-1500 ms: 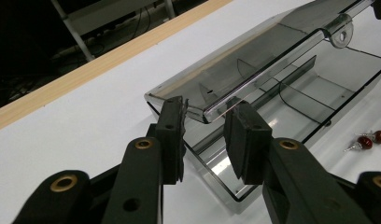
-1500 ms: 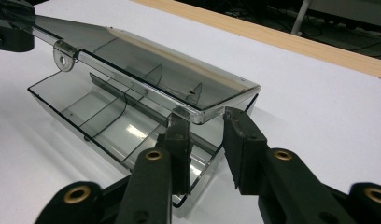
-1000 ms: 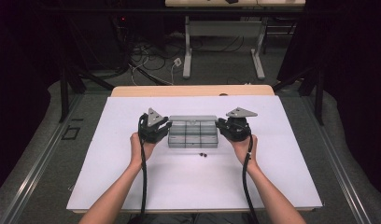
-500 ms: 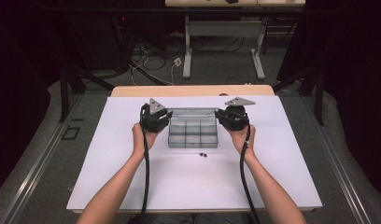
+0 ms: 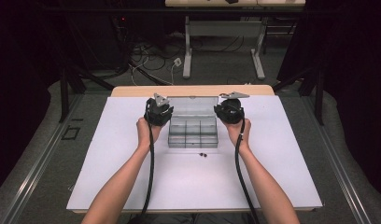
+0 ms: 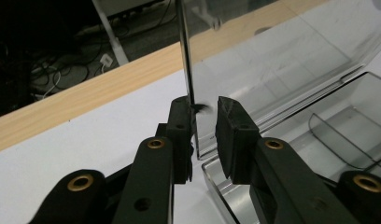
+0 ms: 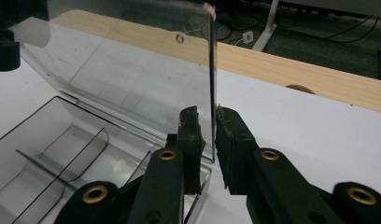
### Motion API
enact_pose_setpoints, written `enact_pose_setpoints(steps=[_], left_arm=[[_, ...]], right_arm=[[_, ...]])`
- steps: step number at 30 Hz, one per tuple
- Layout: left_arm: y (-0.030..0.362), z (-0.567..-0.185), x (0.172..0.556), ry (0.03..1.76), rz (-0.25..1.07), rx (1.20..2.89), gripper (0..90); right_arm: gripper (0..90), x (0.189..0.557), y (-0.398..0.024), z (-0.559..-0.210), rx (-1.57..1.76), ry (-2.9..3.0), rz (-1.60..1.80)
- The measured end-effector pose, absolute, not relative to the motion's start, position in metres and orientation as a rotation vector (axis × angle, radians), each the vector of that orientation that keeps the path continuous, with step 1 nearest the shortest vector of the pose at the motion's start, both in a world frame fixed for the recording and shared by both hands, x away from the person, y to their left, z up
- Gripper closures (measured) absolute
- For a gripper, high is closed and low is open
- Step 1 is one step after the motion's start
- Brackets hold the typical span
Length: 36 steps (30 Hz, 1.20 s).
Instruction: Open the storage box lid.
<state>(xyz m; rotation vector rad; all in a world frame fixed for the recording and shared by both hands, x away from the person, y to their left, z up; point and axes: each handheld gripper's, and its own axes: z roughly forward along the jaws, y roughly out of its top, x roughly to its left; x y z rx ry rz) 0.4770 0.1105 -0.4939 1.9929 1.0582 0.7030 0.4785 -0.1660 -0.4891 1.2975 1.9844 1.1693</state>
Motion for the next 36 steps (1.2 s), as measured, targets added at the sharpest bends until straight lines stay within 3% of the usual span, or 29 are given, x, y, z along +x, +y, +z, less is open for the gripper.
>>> enact_pose_setpoints(steps=[8,12,16,21,36], left_arm=[[0.113,-0.501,0.48,1.102,0.691,2.009,71.7],[0.115,-0.5,0.474,1.101,0.696,2.014,63.1],[0.117,-0.504,0.46,1.112,0.67,2.033,46.6],[0.121,-0.509,0.437,1.069,0.656,2.056,34.0],[0.143,-0.514,0.387,1.001,0.563,2.106,16.7]], right_arm=[[77.6,0.49,-0.164,-0.498,1.337,2.013,1.118],[74.9,0.487,-0.165,-0.502,1.335,2.039,1.114],[66.3,0.476,-0.167,-0.507,1.28,2.119,1.118],[56.5,0.457,-0.171,-0.513,1.225,2.202,1.117],[39.4,0.406,-0.191,-0.52,1.148,2.341,1.118]])
